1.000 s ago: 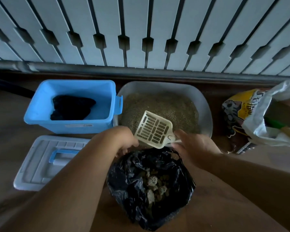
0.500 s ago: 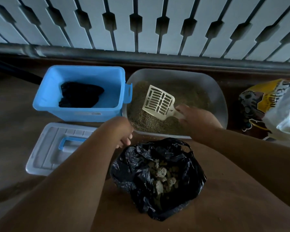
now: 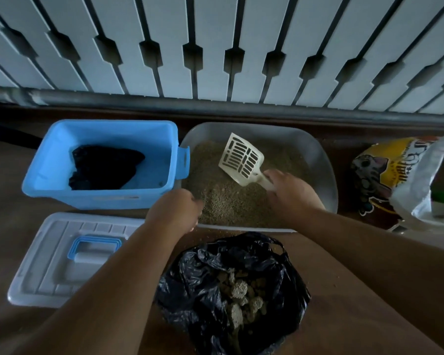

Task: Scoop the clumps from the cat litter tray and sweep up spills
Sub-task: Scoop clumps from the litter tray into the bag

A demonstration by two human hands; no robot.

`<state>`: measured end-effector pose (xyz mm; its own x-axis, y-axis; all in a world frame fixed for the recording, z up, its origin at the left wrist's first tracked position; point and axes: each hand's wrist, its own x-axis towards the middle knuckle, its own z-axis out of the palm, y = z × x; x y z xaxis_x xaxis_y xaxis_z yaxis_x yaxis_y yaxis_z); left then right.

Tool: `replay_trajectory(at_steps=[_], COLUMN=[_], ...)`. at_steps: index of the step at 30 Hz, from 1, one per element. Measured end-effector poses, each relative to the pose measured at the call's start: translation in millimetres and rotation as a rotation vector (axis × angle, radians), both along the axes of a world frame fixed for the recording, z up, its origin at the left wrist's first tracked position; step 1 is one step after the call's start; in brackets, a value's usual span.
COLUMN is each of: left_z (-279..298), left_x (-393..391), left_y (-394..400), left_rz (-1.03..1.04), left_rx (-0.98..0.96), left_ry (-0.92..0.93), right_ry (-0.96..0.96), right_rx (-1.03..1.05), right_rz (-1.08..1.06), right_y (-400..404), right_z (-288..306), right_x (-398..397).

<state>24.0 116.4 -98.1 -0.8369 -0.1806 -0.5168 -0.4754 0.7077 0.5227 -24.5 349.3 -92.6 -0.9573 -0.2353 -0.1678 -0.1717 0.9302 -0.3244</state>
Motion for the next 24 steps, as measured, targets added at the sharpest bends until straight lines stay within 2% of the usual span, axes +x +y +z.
replay_trajectory(at_steps=[6, 11, 19, 24], left_z=[-2, -21, -47, -50], left_x=[-5, -1, 5, 7], left_y=[30, 49, 54, 58], left_rz=[-0.111, -0.098, -0.081, -0.126], left_rx=[0.098, 0.15, -0.103, -0.147], left_ry=[0.288, 0.317, 0.357, 0.377], right_ry=[0.057, 0.154, 0.247, 0.179], right_rx=[-0.008, 0.047, 0.241, 0.414], right_rz=[-0.054, -0.097, -0.149, -0.171], right_y=[16, 27, 52, 57], right_z=[-3, -4, 9, 11], right_x=[-11, -20, -38, -46])
